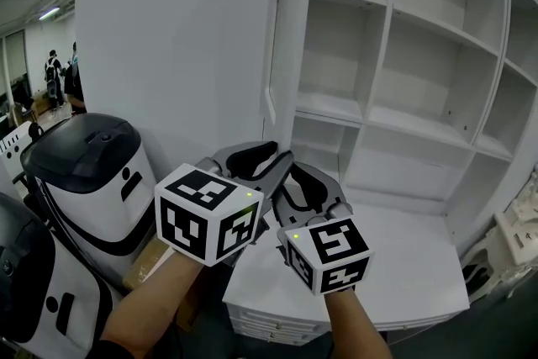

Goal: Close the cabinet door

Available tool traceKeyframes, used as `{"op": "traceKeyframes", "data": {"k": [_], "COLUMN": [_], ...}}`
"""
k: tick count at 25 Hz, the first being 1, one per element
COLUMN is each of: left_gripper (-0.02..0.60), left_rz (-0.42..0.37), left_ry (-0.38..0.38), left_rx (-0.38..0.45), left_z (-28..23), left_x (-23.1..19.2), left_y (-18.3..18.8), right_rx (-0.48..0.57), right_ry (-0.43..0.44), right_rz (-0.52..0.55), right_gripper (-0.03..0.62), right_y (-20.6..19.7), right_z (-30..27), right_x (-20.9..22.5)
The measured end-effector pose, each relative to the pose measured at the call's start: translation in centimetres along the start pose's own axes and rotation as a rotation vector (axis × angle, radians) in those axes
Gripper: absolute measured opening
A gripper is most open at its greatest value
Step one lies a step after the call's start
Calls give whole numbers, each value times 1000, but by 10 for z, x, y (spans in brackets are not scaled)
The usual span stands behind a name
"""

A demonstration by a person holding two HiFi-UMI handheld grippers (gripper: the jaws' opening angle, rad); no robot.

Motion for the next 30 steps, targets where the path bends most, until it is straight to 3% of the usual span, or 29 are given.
{"op": "traceKeyframes", "data": {"k": [3, 7, 12, 30], "left_gripper": [110, 110, 110, 110], "left_rz": [8, 24, 25, 53], "left_ry": [-41, -69, -108, -290], "left_rx": [10, 32, 51, 14], "left_z": [-4, -9, -15, -100], "left_x": [2, 2, 4, 7], "left_y": [-1, -1, -1, -13], "right_rx": [-15, 4, 5, 16], "right_ry": [-63, -41, -84, -171], "right_rz": [17, -17, -77, -221], "right_gripper": [94, 91, 78, 78], "right_y": [0, -1, -7, -31], "right_z": [1, 3, 9, 19], "right_x": [4, 13, 32, 122]}}
Point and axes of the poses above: the fingertips, and each gripper's own axes: z backward along the fingers, x to its right, y out of its top, the point moved 8 cm from there along z, backward along the fingers, and after that the axes turned 5 degrees about -x, right-handed, at the moved point
